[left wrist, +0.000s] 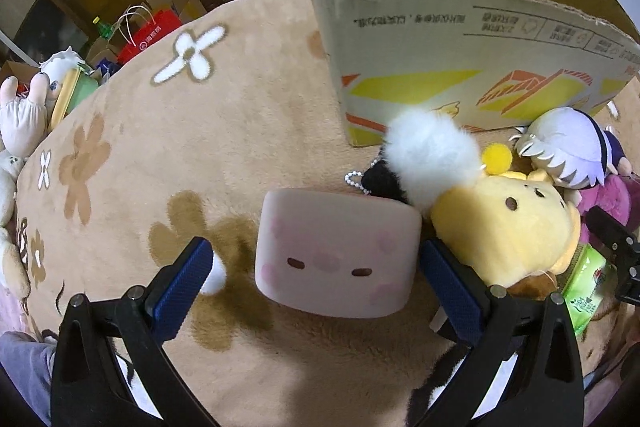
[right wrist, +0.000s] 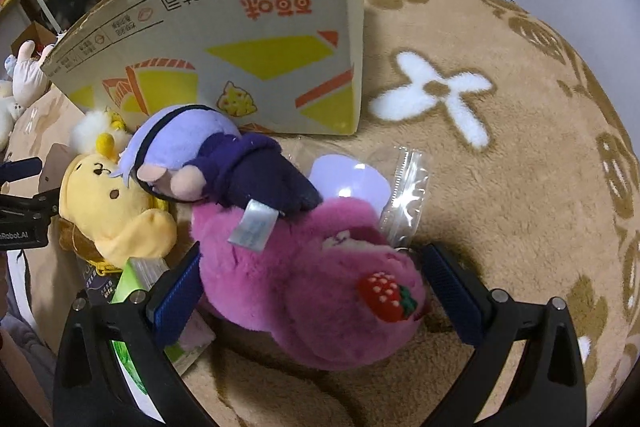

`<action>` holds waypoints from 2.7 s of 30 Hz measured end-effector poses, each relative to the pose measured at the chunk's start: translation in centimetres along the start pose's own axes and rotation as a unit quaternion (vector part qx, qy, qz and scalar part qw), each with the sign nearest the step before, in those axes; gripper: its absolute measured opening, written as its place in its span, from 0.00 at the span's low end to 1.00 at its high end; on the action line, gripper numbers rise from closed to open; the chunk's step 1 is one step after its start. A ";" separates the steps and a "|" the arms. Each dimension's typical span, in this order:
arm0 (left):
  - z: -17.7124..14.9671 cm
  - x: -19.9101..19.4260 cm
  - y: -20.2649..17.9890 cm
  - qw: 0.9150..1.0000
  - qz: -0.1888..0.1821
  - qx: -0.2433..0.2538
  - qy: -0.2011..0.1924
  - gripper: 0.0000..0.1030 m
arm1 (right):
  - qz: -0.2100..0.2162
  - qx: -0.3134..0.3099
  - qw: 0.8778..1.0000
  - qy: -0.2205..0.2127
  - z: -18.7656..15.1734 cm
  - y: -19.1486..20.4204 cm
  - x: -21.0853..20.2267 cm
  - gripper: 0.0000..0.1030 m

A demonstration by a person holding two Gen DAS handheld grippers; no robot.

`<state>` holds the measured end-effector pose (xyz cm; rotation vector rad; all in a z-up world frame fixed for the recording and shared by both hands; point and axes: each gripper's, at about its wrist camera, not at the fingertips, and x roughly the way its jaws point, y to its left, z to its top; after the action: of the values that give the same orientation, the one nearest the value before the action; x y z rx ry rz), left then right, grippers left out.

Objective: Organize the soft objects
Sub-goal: 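Grasp the pink marshmallow plush with the left tool while the right tool grasps the pink bear, then lift both plushes and carry them over the cardboard box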

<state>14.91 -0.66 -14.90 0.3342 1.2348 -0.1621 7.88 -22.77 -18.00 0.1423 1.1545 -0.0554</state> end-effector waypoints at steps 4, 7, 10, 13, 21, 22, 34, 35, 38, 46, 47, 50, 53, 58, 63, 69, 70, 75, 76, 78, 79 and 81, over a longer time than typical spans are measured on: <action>-0.1 0.3 0.0 1.000 -0.007 -0.003 0.000 0.95 | 0.002 0.000 1.000 0.000 0.1 -0.1 0.2 1.00; -0.2 0.8 0.0 1.000 -0.003 -0.006 0.001 0.95 | 0.003 0.000 1.000 0.001 0.1 -0.2 0.2 1.00; -0.1 0.8 0.0 1.000 -0.019 -0.005 -0.002 0.83 | 0.004 -0.001 1.000 0.001 0.3 -0.5 0.5 1.00; -0.2 0.7 -0.1 1.000 -0.028 0.001 -0.004 0.74 | 0.008 -0.003 1.000 0.000 0.3 -0.4 0.4 1.00; -0.3 0.3 0.2 0.999 -0.041 -0.011 -0.005 0.53 | 0.022 0.000 1.000 0.005 0.5 -0.4 -0.1 0.90; -0.4 0.2 0.2 0.999 -0.041 -0.010 -0.005 0.51 | 0.024 0.001 1.000 0.006 0.5 -0.5 -0.1 0.89; -1.1 -0.9 0.4 0.999 -0.036 -0.016 -0.014 0.48 | 0.021 -0.002 1.000 0.001 0.1 -0.2 -1.0 0.87; -1.2 -1.1 0.5 0.999 -0.035 -0.018 -0.016 0.48 | 0.020 -0.002 1.000 -0.001 0.1 -0.1 -1.2 0.86; -1.5 -1.9 0.5 0.999 -0.033 -0.023 -0.027 0.48 | 0.021 0.000 1.000 -0.006 -0.2 0.0 -1.8 0.86; -3.0 -6.5 0.2 0.995 0.006 -0.011 -0.095 0.48 | 0.019 -0.009 0.999 -0.041 -0.8 0.2 -4.9 0.86; -3.2 -7.0 0.1 0.995 0.005 -0.010 -0.102 0.48 | 0.020 -0.010 0.999 -0.050 -1.0 0.3 -5.5 0.86; -4.0 -8.8 -0.3 0.992 0.013 -0.005 -0.127 0.48 | 0.021 -0.011 0.997 -0.067 -1.3 0.4 -7.0 0.86; -4.6 -10.7 -0.7 0.987 0.018 -0.003 -0.158 0.48 | 0.027 -0.011 0.996 -0.085 -1.6 0.5 -8.5 0.86; -5.9 -13.8 -0.9 0.979 0.019 -0.025 -0.200 0.49 | 0.027 -0.022 0.992 -0.125 -1.9 0.7 -11.3 0.86; -6.9 -16.6 -0.5 0.966 0.020 -0.039 -0.255 0.50 | 0.027 -0.035 0.983 -0.179 -2.0 1.1 -14.0 0.86; -6.7 -18.4 -0.8 0.950 0.024 -0.044 -0.308 0.50 | 0.028 -0.049 0.970 -0.238 -0.9 2.0 -16.5 0.86; -6.6 -18.6 -0.8 0.948 0.025 -0.044 -0.316 0.50 | 0.029 -0.051 0.968 -0.243 -0.7 2.0 -16.7 0.86; -5.1 -20.0 -1.0 0.929 0.031 -0.036 -0.367 0.50 | 0.038 -0.065 0.960 -0.270 1.3 2.3 -17.5 0.86; -4.7 -20.2 -1.1 0.927 0.032 -0.033 -0.373 0.50 | 0.037 -0.069 0.958 -0.274 1.7 2.3 -17.6 0.86; -3.8 -20.6 -1.3 0.923 0.038 -0.027 -0.382 0.50 | 0.030 -0.080 0.955 -0.285 2.5 2.5 -17.8 0.86; -3.2 -20.7 -1.4 0.922 0.039 -0.024 -0.385 0.50 | 0.029 -0.084 0.953 -0.289 2.9 2.6 -17.8 0.86; -2.0 -20.7 -1.7 0.920 0.042 -0.018 -0.390 0.50 | 0.032 -0.088 0.951 -0.295 3.9 2.8 -17.9 0.86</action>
<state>5.86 -2.79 3.75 0.2506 0.4300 -0.1753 4.51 -21.05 0.20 0.0006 0.5511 0.0602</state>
